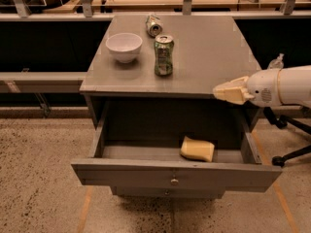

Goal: Place sponge into top drawer

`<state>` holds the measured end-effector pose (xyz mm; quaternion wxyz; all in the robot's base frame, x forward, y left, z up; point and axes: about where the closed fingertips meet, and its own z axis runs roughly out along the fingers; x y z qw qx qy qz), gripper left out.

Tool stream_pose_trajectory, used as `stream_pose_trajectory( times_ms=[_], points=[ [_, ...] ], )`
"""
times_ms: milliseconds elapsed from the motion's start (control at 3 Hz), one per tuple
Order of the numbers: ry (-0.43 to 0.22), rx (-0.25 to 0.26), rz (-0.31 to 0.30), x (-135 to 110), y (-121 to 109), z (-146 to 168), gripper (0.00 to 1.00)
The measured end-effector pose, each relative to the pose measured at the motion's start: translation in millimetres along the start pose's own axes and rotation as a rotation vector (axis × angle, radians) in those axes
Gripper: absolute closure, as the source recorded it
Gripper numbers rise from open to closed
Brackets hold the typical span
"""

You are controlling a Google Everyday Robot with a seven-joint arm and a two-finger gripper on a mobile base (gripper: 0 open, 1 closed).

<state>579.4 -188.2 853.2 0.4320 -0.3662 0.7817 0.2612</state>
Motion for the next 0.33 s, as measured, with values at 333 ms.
stream_pose_trajectory(
  times_ms=[333],
  points=[
    [-0.159, 0.048, -0.088, -77.9, -10.1, -26.2, 1.0]
  ],
)
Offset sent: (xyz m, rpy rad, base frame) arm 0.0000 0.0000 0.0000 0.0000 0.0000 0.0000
